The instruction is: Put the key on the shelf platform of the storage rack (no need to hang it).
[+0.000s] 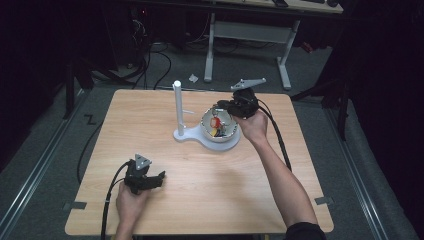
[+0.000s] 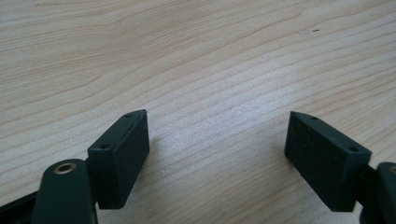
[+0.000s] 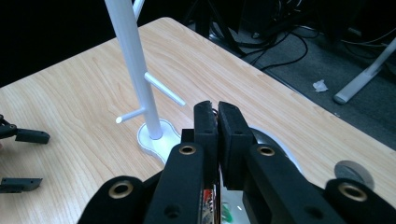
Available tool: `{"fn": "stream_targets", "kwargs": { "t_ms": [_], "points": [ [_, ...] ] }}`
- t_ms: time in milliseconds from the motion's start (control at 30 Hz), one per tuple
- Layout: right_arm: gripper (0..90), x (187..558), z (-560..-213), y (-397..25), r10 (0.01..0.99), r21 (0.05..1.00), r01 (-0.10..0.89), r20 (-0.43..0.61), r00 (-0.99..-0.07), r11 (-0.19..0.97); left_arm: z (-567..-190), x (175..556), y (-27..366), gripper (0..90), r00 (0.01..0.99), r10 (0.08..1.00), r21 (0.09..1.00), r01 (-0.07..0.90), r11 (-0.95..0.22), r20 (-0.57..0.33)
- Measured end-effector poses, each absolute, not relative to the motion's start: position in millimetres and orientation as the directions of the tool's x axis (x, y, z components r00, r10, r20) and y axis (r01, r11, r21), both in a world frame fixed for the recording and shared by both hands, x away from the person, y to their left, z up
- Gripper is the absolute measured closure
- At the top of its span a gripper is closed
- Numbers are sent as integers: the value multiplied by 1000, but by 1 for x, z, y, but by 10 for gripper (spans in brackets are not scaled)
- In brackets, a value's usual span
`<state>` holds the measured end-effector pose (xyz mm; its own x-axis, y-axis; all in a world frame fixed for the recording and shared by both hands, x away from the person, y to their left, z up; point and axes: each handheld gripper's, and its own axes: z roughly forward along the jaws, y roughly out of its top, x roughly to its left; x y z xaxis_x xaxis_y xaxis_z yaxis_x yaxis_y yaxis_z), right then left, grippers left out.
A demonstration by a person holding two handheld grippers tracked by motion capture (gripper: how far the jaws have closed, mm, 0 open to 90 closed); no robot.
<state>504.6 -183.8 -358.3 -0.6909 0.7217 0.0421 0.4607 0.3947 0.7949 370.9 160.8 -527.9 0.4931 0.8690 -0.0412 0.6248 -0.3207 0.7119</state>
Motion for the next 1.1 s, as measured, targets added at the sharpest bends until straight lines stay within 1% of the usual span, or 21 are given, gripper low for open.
{"fn": "stream_targets", "kwargs": {
  "t_ms": [600, 667, 867, 1100],
  "points": [
    [874, 514, -396, -191, 734, 764, 534, 118, -668, 363, -528, 371, 161, 226, 493, 869, 713, 624, -319, -42],
    [874, 516, -400, -190, 736, 757, 538, 114, -668, 372, -528, 371, 161, 226, 493, 869, 713, 625, -320, -42],
    [872, 519, -408, -193, 746, 761, 553, 141, -650, 339, -528, 371, 161, 224, 493, 869, 713, 624, -320, -41],
    [871, 521, -409, -195, 762, 764, 547, 115, -637, 342, -528, 371, 161, 225, 493, 869, 713, 624, -320, -41]
  ]
}}
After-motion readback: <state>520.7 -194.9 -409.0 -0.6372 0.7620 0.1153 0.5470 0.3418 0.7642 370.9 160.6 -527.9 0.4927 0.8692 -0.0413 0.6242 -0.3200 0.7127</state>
